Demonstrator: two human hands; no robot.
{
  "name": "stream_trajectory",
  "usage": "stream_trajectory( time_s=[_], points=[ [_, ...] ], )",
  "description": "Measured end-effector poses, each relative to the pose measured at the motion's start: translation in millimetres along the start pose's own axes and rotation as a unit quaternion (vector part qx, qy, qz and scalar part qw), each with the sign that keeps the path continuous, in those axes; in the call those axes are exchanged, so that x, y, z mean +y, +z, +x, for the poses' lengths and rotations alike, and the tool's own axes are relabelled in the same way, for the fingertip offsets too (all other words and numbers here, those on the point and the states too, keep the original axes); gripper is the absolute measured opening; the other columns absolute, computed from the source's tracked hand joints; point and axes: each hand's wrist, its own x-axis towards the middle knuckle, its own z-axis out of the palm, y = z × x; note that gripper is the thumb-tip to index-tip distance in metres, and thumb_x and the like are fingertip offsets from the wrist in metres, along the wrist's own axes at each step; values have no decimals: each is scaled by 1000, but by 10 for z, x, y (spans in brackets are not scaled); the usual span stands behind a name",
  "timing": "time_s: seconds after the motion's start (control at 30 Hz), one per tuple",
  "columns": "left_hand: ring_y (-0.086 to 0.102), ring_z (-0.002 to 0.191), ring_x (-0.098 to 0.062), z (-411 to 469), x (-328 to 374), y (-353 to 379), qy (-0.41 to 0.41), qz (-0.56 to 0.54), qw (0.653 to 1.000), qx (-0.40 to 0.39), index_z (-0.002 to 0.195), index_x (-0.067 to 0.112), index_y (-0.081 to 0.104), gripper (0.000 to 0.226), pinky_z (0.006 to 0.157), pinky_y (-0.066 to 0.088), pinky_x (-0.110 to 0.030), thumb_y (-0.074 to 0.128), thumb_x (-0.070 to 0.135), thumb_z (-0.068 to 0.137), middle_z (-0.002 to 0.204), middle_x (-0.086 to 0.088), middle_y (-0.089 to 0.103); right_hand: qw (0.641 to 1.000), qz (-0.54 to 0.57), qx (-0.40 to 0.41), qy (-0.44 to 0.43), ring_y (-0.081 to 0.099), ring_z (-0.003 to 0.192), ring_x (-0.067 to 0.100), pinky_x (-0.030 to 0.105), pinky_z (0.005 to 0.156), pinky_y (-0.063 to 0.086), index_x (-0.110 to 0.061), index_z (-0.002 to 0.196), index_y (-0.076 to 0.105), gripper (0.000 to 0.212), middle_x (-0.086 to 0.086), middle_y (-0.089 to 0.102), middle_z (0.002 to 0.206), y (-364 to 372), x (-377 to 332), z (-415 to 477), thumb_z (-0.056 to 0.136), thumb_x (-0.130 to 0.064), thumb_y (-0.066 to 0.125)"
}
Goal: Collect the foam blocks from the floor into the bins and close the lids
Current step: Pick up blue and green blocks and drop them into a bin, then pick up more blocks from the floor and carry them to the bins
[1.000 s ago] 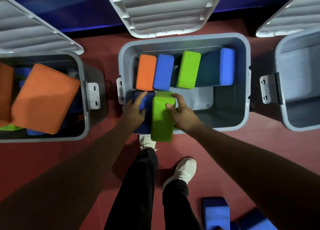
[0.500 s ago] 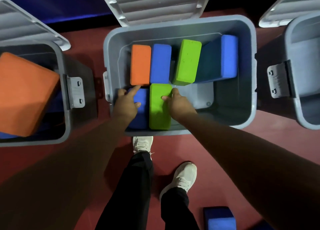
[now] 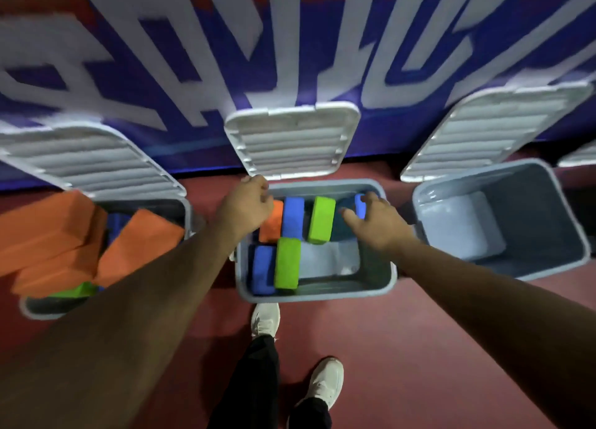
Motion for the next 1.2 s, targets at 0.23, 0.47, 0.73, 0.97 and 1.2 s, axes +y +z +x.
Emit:
stream_trajectory(
  time_s=[0.23, 0.47, 0.73, 0.97, 1.2],
  points=[
    [57, 101, -25, -1066, 1653, -2361, 92, -34, 990, 97, 111, 11, 64, 24, 86, 47, -33, 58, 24, 92, 112, -8, 59, 985, 73, 150, -46, 56, 115, 35, 39, 93, 44, -8, 121, 54, 52, 17, 59, 123, -2083, -1075, -1541, 90, -50, 55],
    [58, 94, -17, -2115, 2361, -3731, 151, -53, 970, 182, 111, 16, 63, 22, 81, 52, -34, 56, 28, 94, 109, 1, 57, 961, 84, 232, -127, 60, 107, 29, 47, 94, 50, -13, 131, 52, 66, 12, 59, 125, -2934, -1713, -2854, 83, -59, 53],
    [58, 93, -14, -2441, 2666, -4373, 241, -54, 946, 210, 113, 18, 61, 20, 75, 46, -27, 54, 26, 96, 108, 1, 58, 929, 107, 335, -115, 57, 111, 22, 43, 94, 51, -14, 137, 48, 63, 8, 52, 136, -3205, -1873, -3757, 89, -53, 55],
    [57, 93, -14, -2446, 2814, -4356, 369, -38, 920, 127, 115, 18, 59, 21, 75, 46, -27, 54, 27, 96, 110, 0, 57, 888, 92, 450, -2, 53, 103, 20, 36, 91, 45, -15, 127, 55, 55, 9, 55, 126, -2844, -1847, -4464, 88, -53, 56],
    [60, 95, -20, -3064, 3026, -3836, 491, -29, 870, -17, 108, 14, 65, 23, 85, 50, -33, 57, 26, 90, 107, -3, 62, 830, 135, 511, 176, 59, 101, 25, 35, 86, 48, -15, 115, 61, 60, 9, 61, 116, -2060, -1563, -5599, 77, -61, 50]
  ],
)
